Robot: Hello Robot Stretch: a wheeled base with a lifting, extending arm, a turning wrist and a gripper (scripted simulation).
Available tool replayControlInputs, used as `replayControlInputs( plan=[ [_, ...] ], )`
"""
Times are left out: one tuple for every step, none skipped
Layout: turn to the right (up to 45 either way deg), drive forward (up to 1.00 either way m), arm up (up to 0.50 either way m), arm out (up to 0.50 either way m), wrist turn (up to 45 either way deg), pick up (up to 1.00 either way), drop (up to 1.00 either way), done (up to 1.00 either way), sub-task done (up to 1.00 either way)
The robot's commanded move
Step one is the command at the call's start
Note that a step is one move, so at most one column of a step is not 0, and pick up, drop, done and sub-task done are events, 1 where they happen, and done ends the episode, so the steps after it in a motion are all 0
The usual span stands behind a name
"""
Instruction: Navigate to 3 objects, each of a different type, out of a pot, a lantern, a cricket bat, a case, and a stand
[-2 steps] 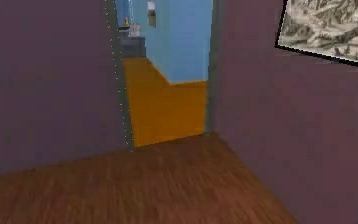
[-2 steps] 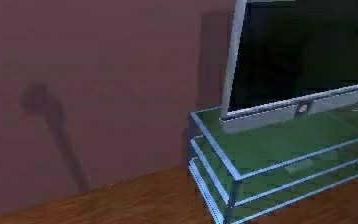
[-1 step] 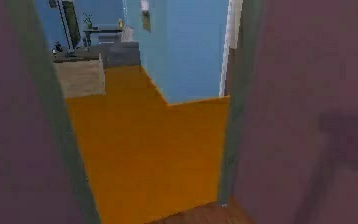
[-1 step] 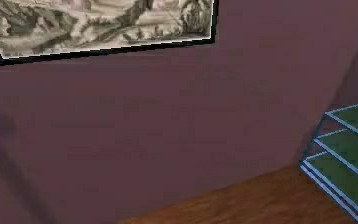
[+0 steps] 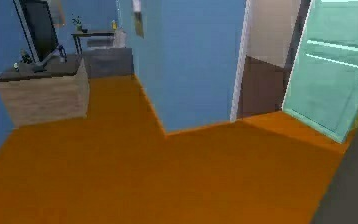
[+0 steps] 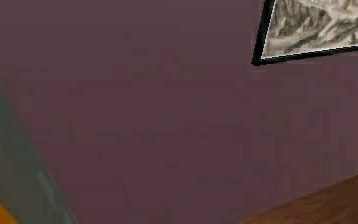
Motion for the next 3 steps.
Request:
replayControlInputs(
  plan=[
    [-30.0,0.0,0.0,0.0,0.0,0.0,0.0,0.0,0.0],
    [0.0,0.05,0.0,0.0,0.0,0.0,0.0,0.0,0.0],
    [9.0,0.0,0.0,0.0,0.0,0.0,0.0,0.0,0.0]
  ],
)
